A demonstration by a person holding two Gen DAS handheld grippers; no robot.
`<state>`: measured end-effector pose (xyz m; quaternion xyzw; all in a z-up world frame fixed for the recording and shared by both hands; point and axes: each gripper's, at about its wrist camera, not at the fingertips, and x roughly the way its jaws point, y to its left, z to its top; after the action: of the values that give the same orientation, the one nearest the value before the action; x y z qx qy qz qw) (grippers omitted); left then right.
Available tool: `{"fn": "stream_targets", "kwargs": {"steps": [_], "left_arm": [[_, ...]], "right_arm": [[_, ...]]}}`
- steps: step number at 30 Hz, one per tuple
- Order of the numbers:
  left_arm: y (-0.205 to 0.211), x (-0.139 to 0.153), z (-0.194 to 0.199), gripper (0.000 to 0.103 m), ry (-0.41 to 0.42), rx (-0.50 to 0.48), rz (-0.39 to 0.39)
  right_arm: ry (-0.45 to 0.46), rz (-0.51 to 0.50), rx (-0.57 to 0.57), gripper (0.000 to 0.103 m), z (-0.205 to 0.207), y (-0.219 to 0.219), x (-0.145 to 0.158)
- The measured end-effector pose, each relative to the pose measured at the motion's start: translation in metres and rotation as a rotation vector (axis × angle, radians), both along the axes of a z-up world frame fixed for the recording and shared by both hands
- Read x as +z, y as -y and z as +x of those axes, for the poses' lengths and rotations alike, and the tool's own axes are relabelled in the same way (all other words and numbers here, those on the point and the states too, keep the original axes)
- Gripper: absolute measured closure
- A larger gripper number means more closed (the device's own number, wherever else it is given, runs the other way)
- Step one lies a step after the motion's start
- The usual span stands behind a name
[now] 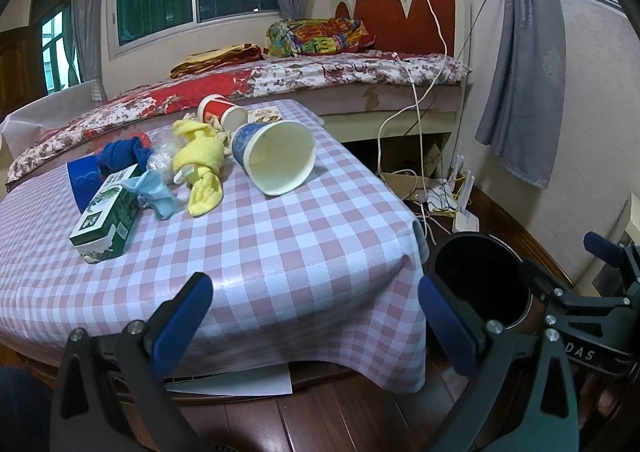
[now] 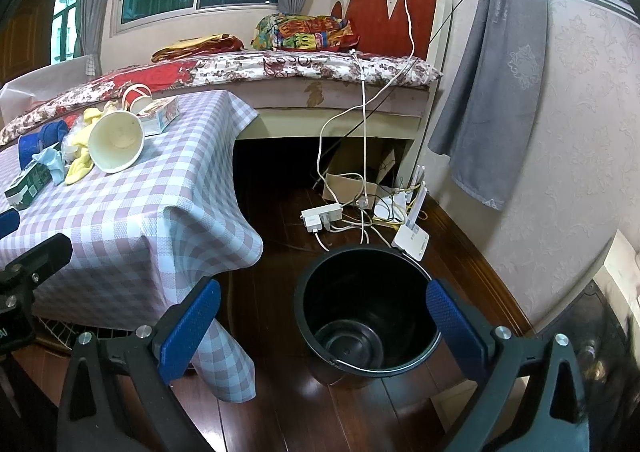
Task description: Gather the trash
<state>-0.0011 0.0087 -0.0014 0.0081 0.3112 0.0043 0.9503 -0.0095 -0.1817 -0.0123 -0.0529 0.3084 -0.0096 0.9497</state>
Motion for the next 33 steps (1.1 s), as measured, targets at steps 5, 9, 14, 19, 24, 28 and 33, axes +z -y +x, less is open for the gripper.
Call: {"fn": "stream_targets", "kwargs": {"steps": [5, 9, 14, 19, 24, 28, 33], "left_arm": [[-0.0017, -0.0011, -0.001, 0.0, -0.003, 0.011, -0.001], [-0.0024, -0.0022, -0.0016, 0.0, -0.008, 0.014, 0.002], [-0.0022, -0.002, -0.0023, 0.0, -0.004, 0.017, 0.003], [-0.0023, -0.0016, -0.0023, 0.0, -0.005, 0.018, 0.002], [-0.0037, -0.0026, -0.003, 0.0, -0.008, 0.023, 0.002], [-0.004, -0.0028, -0.0031, 0.0, -0.006, 0.022, 0.003], [-0.005, -0.0032, -0.0029, 0.0, -0.006, 0.023, 0.002]], "right_arm": [[0.0, 0.0, 0.001, 0.0, 0.0002, 0.0002, 0.0002], [0.0, 0.001, 0.001, 0.0, -0.0001, 0.0005, 0.0002], [0.004, -0.002, 0.005, 0.0, 0.0009, -0.0024, 0.0014], [0.004, -0.001, 0.006, 0.0, 0.0003, -0.0024, 0.002], [0.004, 0.0, 0.005, 0.0, 0.0001, -0.0018, 0.0023], [0.005, 0.0, 0.006, 0.0, -0.0002, -0.0017, 0.0026], [0.006, 0.002, 0.009, 0.0, 0.0019, -0.002, 0.0037]]}}
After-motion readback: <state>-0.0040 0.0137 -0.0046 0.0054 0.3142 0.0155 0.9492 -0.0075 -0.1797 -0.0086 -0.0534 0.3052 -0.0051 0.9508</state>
